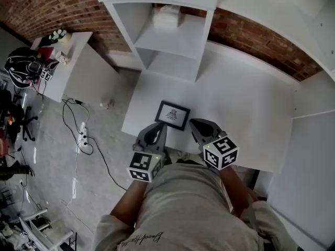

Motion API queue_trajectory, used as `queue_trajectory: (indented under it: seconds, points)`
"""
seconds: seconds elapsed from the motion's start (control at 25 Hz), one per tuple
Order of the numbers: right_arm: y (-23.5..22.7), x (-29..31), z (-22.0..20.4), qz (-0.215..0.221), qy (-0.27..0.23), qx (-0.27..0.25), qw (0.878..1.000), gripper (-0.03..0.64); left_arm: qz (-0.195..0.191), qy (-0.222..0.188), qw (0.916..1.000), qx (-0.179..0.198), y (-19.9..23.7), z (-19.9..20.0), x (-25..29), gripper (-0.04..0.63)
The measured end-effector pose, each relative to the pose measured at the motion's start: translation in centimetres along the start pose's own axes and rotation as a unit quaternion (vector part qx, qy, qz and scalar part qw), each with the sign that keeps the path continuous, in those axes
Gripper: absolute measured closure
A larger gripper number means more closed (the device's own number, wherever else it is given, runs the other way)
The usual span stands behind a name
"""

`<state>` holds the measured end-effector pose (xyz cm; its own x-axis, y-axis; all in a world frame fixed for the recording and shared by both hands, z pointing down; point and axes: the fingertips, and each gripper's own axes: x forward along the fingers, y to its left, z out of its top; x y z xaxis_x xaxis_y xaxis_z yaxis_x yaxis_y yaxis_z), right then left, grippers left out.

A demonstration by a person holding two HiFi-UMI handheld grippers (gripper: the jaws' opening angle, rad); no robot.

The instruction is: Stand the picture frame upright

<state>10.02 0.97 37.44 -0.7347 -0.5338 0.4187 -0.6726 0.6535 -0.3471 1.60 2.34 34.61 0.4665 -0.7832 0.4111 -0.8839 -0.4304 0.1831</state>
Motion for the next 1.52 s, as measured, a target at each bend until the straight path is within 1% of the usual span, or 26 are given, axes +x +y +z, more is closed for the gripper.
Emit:
queue_trajectory:
  seconds: [0.12,0.4,0.6,0.84,1.0,1.2,1.52]
  points:
    - [-0.7,0.2,-0.1,-0.013,0.001,0.011,1.0,0.588,-0.01,0.007,0.9999,0.004,0.5,-0.1,0.5,0.574]
    - [-2.2,1.6,-0.3,-0.041,0.003,0.026,0.999,0.588,-0.013,0.029,0.9994,0.011,3.8,-0.9,2.3,0.574]
    - [-3.0,2.3,-1.2,-0.079,0.008,0.044,0.996,0.588,-0.033,0.053,0.998,0.012,5.2,-1.8,3.4,0.574]
    - [-3.6,4.4,-2.2,-0.105,0.019,0.059,0.993,0.588,-0.057,0.078,0.9952,0.013,6.9,-3.0,5.1,0.574]
    - [-3.9,5.6,-2.7,-0.124,0.021,0.07,0.99,0.588,-0.067,0.096,0.993,0.018,8.1,-4.3,5.9,0.574]
    - [-5.0,6.3,-4.1,-0.15,0.031,0.083,0.985,0.588,-0.069,0.126,0.9891,0.03,9.4,-6.2,7.4,0.574]
    - [-6.7,7.0,-6.3,-0.179,0.047,0.099,0.978,0.586,-0.077,0.171,0.9814,0.04,10.3,-8.6,9.4,0.572]
